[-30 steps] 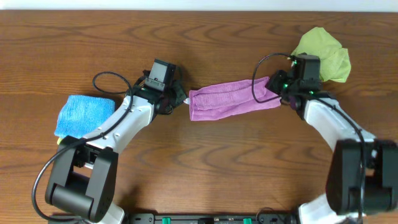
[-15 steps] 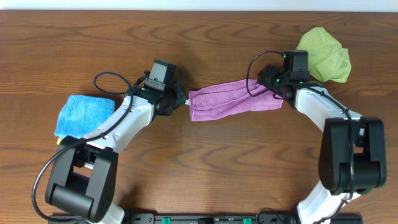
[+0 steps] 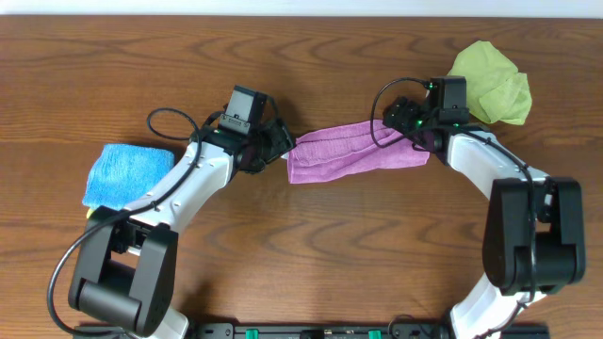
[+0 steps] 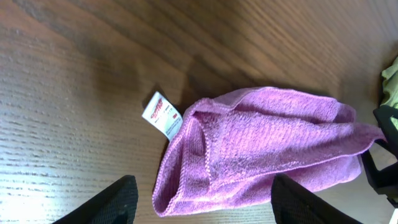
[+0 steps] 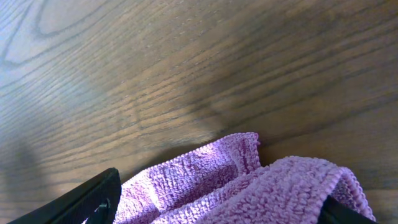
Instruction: Fold the cloth
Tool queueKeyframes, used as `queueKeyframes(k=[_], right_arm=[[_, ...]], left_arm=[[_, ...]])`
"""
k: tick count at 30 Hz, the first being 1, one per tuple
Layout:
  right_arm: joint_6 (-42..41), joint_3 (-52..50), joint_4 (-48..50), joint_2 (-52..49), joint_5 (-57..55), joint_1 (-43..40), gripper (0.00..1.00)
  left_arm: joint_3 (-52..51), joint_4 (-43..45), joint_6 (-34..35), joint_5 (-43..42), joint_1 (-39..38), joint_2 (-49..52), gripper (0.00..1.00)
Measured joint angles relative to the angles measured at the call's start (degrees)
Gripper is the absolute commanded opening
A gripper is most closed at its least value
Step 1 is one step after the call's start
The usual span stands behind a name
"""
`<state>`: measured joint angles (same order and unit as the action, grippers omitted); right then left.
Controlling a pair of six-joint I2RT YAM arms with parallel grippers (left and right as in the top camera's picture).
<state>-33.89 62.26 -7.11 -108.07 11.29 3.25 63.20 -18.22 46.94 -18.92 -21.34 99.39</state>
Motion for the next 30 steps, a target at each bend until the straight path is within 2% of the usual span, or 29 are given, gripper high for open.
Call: queueKeyframes(k=[8, 14, 20, 30], right_arm=[[0.0, 0.0, -0.07, 0.0, 0.57, 0.0, 0.79], [0.0, 0.04, -1.2, 0.0, 0.72, 0.0, 0.78], [0.0, 0.04, -1.88, 0.0, 0.72, 0.0, 0.77], [0.0, 0.04, -2.32, 0.0, 0.72, 0.0, 0.74]], left_arm=[[0.02, 1.38, 2.67, 0.28, -3.48, 0.33, 0.69], [0.07, 3.52, 7.3, -0.28, -4.87, 4.98, 0.66], [0.07, 6.23, 8.9, -1.18, -4.87, 8.44, 0.66], [0.07, 10.8, 9.9, -1.51, -4.98, 8.52, 0.65]])
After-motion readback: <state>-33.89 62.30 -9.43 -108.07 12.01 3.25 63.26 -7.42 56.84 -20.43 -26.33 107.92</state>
